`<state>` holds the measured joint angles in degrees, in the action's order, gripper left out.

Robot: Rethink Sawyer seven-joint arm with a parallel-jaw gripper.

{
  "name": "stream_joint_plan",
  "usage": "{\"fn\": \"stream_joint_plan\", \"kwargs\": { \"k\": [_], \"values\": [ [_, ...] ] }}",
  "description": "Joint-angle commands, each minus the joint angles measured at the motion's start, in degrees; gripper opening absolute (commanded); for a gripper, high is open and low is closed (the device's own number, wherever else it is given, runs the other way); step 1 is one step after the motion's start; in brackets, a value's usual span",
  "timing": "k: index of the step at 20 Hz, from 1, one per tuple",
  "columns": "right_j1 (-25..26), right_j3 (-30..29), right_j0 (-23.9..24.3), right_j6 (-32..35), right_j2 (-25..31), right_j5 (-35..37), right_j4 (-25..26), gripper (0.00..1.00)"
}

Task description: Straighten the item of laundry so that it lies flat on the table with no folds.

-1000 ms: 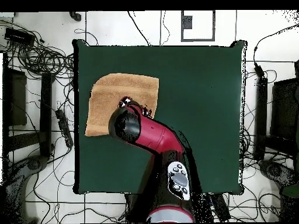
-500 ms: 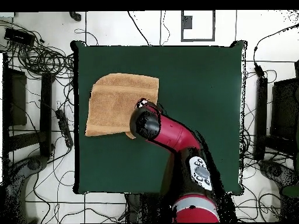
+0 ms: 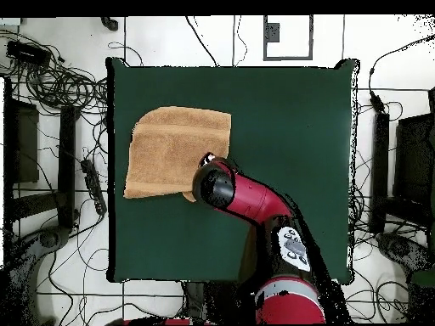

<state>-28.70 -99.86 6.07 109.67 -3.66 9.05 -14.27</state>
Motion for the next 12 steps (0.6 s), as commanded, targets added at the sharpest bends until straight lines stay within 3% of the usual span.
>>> {"fn": "stream_joint_plan", "kwargs": {
  "k": [1,12],
  "values": [
    [-1.0,-6.9,-3.0,8.9,4.9,-0.7,2.1,1.00],
    [-8.3,-13.4,-2.8,8.0,4.4,3.2,2.9,1.00]
  ]
}}
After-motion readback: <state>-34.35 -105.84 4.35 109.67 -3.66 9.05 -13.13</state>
